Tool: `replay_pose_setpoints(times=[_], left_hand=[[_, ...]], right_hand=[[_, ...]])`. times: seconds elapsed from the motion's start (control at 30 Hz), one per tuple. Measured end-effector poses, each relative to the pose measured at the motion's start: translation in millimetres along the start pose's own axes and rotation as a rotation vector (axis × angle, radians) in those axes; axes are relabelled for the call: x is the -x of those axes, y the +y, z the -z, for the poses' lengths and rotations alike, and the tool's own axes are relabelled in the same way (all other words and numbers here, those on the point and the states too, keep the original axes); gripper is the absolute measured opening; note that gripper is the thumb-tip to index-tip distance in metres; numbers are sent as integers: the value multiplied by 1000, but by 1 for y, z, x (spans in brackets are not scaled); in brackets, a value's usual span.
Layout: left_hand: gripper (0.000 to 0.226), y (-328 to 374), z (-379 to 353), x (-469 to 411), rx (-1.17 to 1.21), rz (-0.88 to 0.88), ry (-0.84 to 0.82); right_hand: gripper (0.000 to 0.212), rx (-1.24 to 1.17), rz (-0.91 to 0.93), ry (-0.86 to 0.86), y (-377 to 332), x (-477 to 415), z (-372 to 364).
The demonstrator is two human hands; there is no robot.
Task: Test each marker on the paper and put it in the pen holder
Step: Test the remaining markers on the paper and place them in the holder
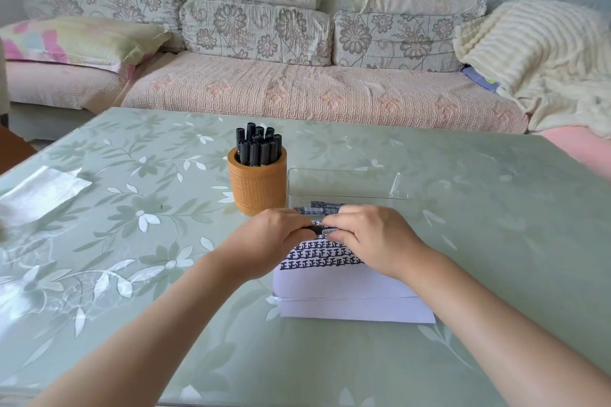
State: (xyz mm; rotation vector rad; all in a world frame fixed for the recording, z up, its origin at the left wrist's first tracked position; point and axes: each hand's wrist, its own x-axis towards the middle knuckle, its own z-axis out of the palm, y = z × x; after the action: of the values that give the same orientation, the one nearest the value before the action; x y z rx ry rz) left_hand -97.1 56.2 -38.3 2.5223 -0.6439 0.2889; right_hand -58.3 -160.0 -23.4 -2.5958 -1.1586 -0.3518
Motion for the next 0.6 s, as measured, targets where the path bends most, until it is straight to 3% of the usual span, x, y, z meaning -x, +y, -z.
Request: replay_pose_setpoints(times=[0.13,0.27,0.37,0.47,0.53,0.6], left_hand=[[21,1,3,-1,81,112,-27],[20,-2,3,0,-34,-34,32],[18,-2,3,3,-76,-71,49],[22,-1,3,3,-26,48,2],[25,-3,6,4,11,146,-38],[21,-11,9,7,-12,175,-18]], right_hand=[[17,85,93,95,-3,-1,2],[26,-153,-116,-124,-7,-2,3],[27,-256,-182,-167,-6,-2,4],[13,-65,-40,-26,-4,-1,3],[17,61,39,67,-2,-1,4],[20,38,-8,36,2,1,7]])
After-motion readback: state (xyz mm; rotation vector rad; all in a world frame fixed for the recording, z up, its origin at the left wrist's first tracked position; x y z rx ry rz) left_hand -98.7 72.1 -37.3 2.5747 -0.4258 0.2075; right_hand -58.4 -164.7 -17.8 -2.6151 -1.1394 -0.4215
